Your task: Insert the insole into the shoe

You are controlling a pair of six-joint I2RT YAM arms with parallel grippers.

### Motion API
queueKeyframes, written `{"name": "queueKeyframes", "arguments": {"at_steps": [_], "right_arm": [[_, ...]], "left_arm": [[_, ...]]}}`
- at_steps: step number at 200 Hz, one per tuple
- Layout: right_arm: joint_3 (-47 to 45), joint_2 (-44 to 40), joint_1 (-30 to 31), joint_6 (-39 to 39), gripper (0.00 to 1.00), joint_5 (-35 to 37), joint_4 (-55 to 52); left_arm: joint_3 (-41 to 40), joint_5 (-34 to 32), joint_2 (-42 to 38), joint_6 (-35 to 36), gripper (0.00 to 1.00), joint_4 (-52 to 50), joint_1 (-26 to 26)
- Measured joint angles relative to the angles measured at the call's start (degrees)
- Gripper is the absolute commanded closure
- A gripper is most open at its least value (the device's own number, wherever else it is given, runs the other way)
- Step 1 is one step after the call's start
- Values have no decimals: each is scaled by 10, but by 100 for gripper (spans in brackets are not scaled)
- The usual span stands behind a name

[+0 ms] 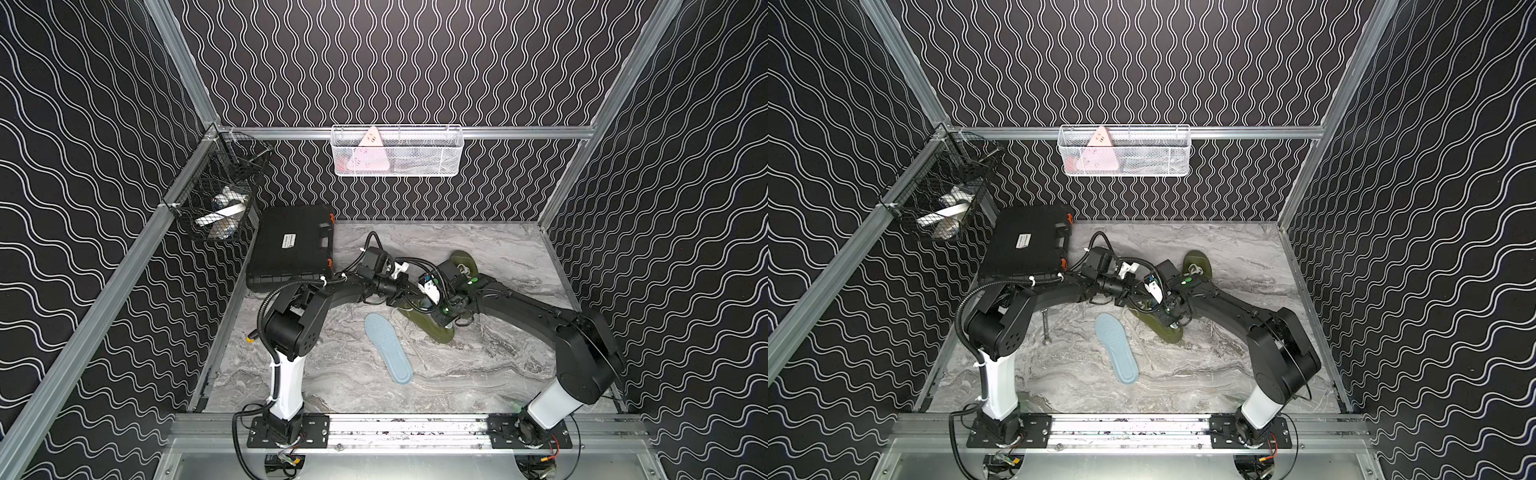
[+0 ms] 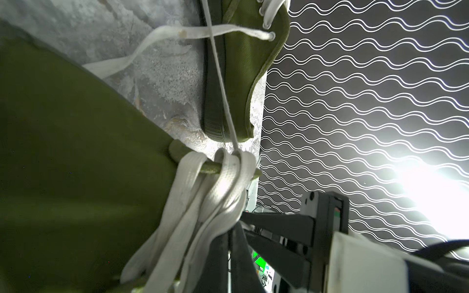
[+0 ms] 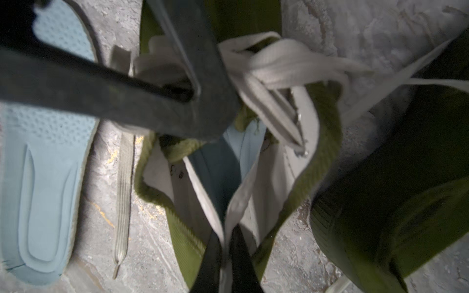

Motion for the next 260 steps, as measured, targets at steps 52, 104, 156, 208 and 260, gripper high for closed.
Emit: {"name": "queueKeyframes", "arguments": {"at_steps": [52,104,156,208,260], "right_arm": [[-21,16,-1,-23,96,-1,38],[-39,24,-2,-23,79,6,64],[-54,-44,-1,-4,26,12,54],[-53,-109,-2,55,13,14,8],[-17,-130,-2,226,24,71,-43]], "left_arm": [[-5,2,-2,-2,100,8,0],[-10,0,-3,-12,100,19,0],[-8,2,-3,-8,100,7,3],[-12,-7,-10,0,100,5,3],[-35,-56,-35,-9,100,11,0]]}}
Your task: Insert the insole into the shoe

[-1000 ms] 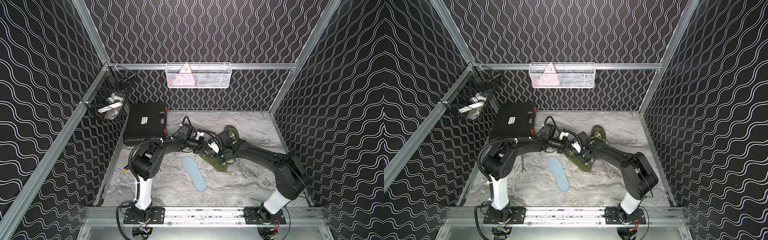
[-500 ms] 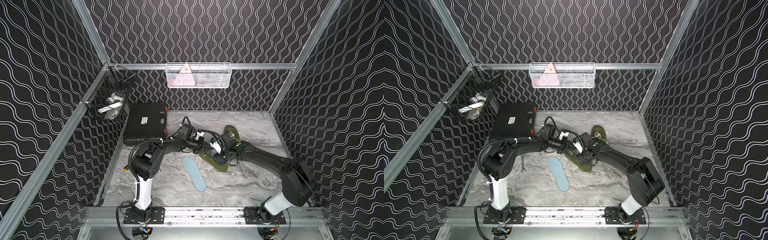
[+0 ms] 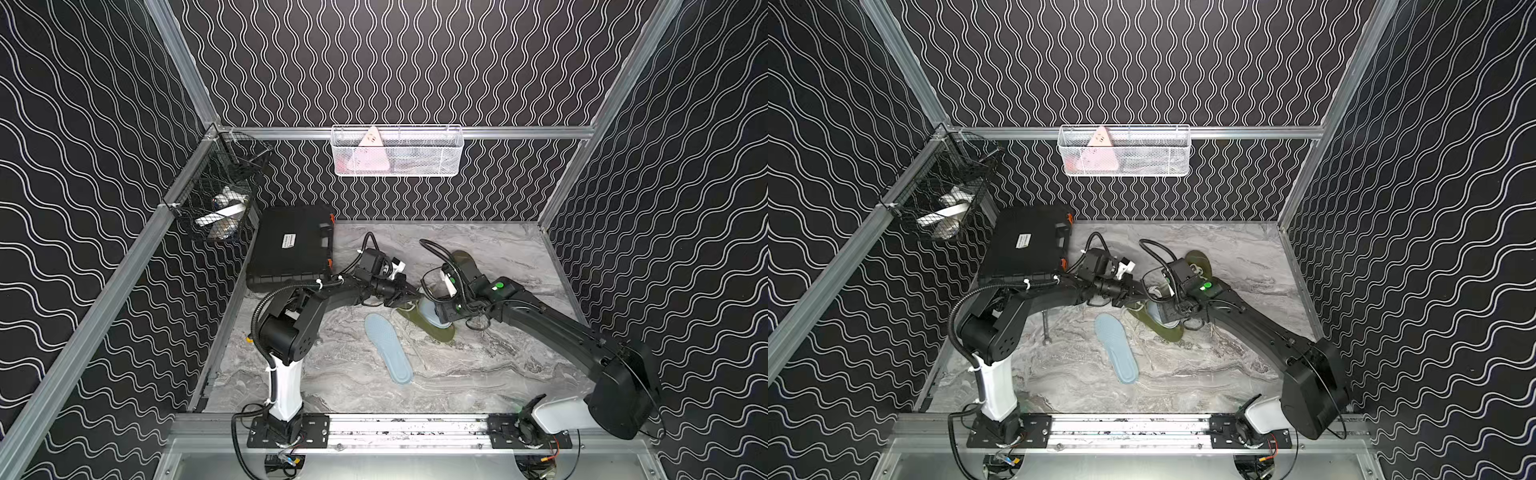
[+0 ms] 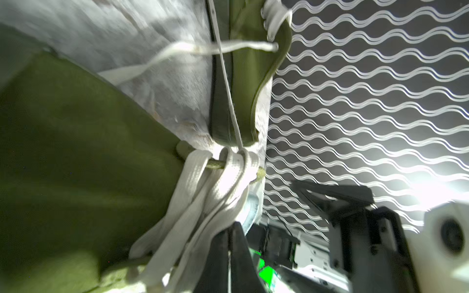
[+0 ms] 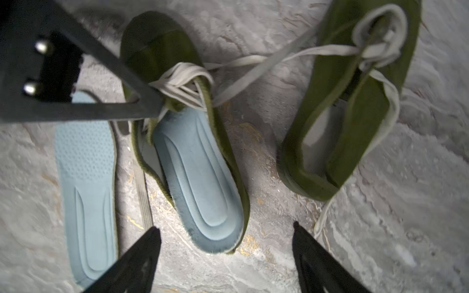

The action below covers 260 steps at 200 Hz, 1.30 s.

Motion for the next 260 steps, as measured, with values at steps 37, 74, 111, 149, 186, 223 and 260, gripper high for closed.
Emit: {"name": "queueKeyframes", "arguments": {"at_steps": [37,74,111,149,186,223,260], "right_arm": [[-4,-1,0,157,38,5,-3],[-34,9,0,251,45,-13,17],[-59,10,0,298,50,-14,31],[-84,10,0,321,58,-18,53],[-82,17,0,321,79,-24,70],[-70,24,0,320,100,-30,71],[-51,51,3,318,100,-27,68]], "left_arm": [[-22,-38,-12,-21,100,24,-5],[-23,-49,-12,-33,100,35,-9],[-23,-49,-12,-33,100,35,-9],[-23,-49,-12,-33,100,35,-10],[-23,-52,-12,-33,100,35,-12],[-23,-58,-12,-33,100,35,-19],[-24,-67,-12,-33,100,36,-23]]}}
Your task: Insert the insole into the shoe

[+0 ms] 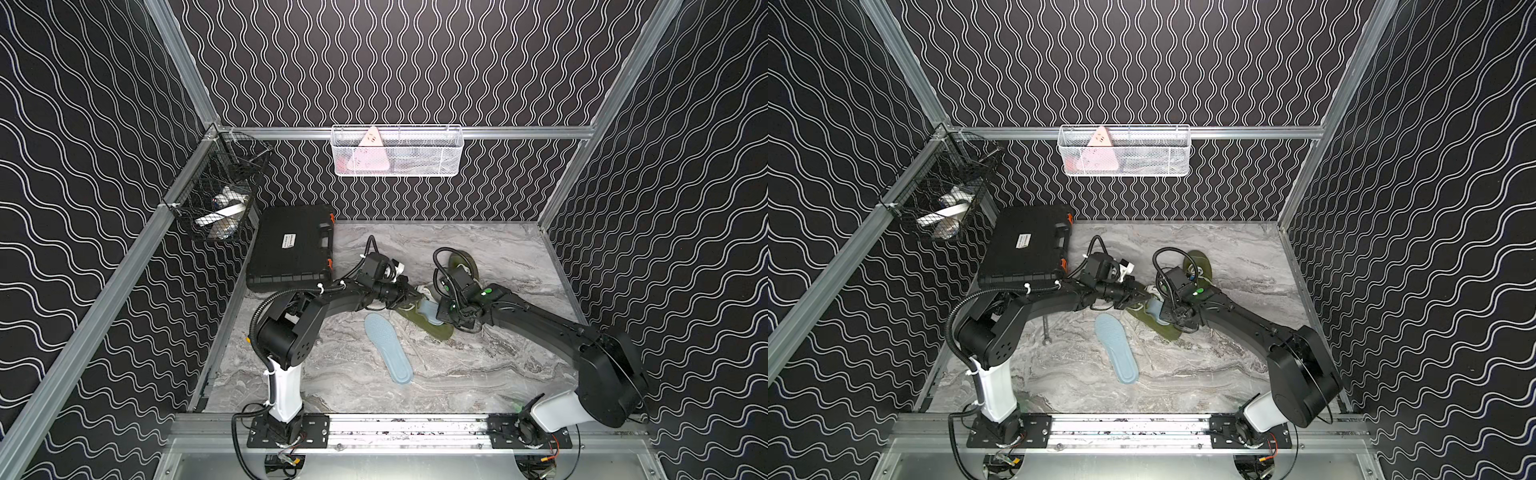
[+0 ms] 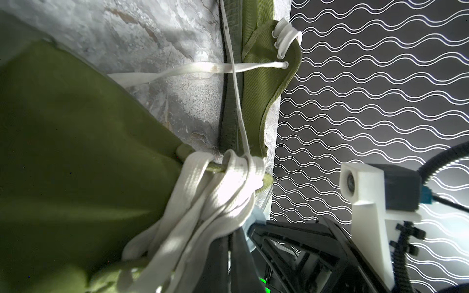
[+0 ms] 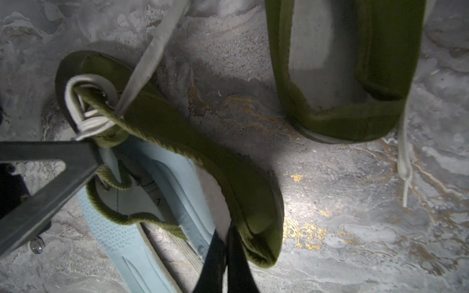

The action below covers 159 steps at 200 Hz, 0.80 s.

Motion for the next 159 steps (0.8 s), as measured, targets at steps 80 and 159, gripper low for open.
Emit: {"name": "queueKeyframes", "arguments": {"at_steps": [80,159], "right_arm": [[47,77,17,-26,100,12,-7],[26,124,13,-28,100,82,-13]], "left_arm": [[-11,-9,0,-4,100,7,0],[-13,-7,-2,-4,100,7,0]]}}
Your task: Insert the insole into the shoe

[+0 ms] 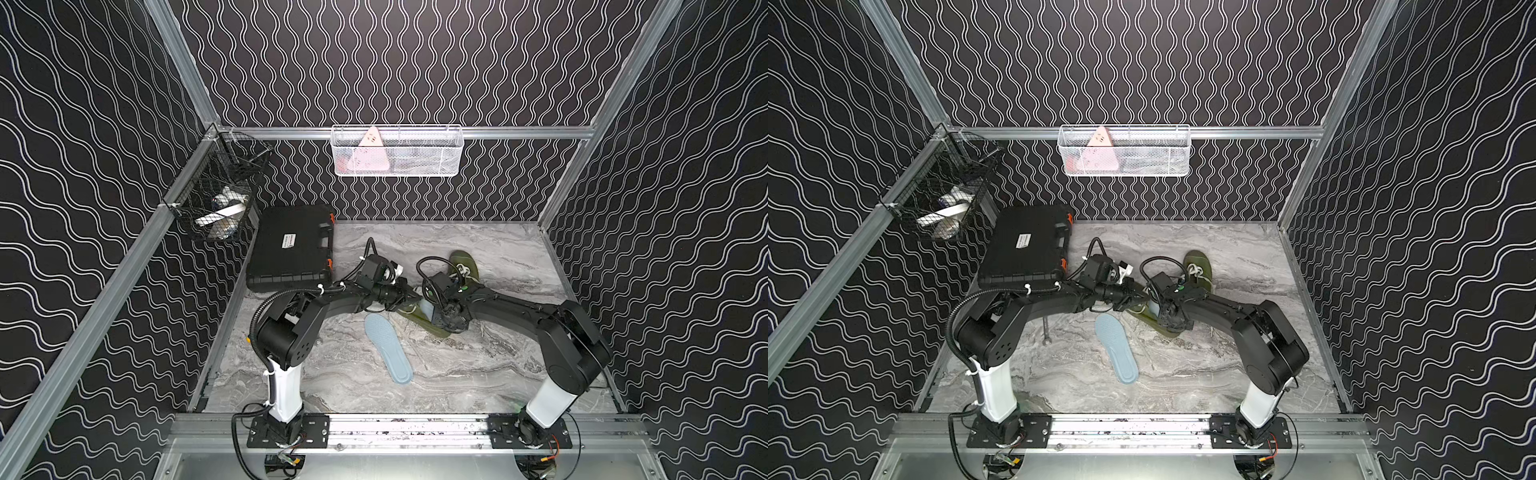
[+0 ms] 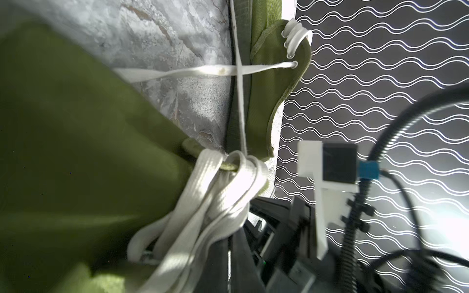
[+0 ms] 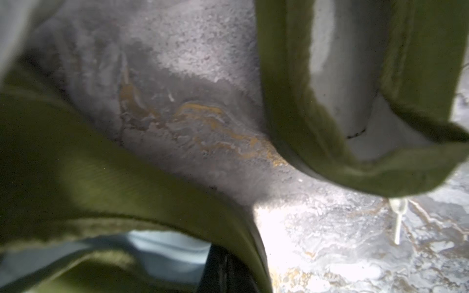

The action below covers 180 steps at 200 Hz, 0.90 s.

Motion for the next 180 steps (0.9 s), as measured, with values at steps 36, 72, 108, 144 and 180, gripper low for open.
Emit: {"name": "queueKeyframes", "arguments": {"at_steps": [36,72,108,144,180], "right_arm": [[11,11,-5,-2,80,8,-9],[52,-21,7,-17,55,20,-43],[76,-61,25,-28,48,37,-80],[89,-56,29,-38,62,39,-97],[85,-27,22,-47,83,33,-80]], "left_arm": [[-1,2,0,0,100,0,0],[-3,4,-5,0,100,-4,0],[0,5,-6,3,100,-8,2],[0,6,-6,3,100,-8,3],[0,6,-9,4,100,-12,4]]}}
